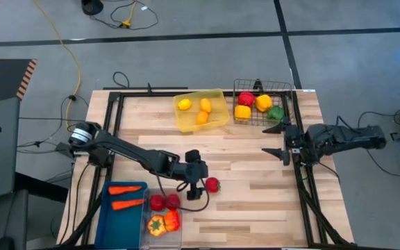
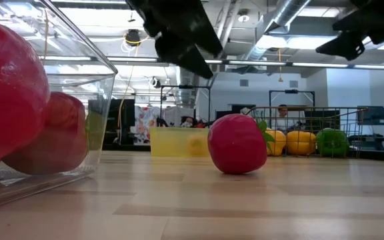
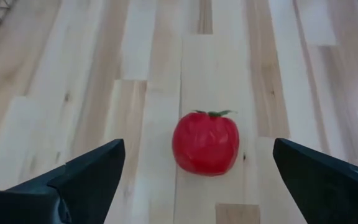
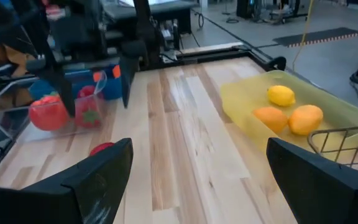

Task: Sort produce into baskets
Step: Put the red tomato into the transparent bin

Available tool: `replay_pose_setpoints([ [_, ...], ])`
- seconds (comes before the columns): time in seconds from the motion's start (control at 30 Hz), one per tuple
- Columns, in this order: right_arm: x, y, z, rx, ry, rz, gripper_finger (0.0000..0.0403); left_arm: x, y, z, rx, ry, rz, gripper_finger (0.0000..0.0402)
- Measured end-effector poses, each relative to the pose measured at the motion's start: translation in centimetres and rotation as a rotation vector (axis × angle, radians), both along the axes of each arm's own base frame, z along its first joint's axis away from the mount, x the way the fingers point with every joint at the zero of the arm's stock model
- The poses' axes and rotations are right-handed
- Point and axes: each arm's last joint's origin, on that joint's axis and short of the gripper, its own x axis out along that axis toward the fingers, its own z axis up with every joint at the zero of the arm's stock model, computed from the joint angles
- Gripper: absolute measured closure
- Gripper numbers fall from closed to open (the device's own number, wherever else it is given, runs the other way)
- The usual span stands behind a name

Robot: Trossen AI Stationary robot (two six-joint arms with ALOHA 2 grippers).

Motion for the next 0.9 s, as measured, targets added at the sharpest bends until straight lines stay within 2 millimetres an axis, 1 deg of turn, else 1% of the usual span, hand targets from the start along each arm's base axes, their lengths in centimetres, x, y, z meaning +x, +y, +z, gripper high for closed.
replay_pose_setpoints([
  [0.17, -0.5, -0.1, -1.4, 0.009, -0.032, -0.002, 0.0006, 1.2, -0.4, -2.0, -0.002, 0.003, -0.007, 0.0002],
  [0.37, -0.8, -0.1, -3.2, 0.057, -0.043, -0.013, 0.0006, 2.5, -0.9, -4.0, -0.042, -0.02, -0.039, 0.0002],
  [0.53, -0.8, -0.1, -4.6, 0.079, -0.034, -0.02, 0.0006, 3.2, -1.1, -5.6, -0.051, -0.008, -0.048, 0.0002],
  [0.63, -0.7, -0.1, -5.5, 0.078, -0.02, -0.021, 0.0006, 3.3, -1.1, -6.2, -0.046, -0.003, -0.039, 0.0002],
  [0.9, -0.4, -0.1, -6.7, 0.074, 0.003, -0.022, 0.0006, 3.5, -0.7, -6.2, -0.027, -0.011, -0.007, 0.0002],
])
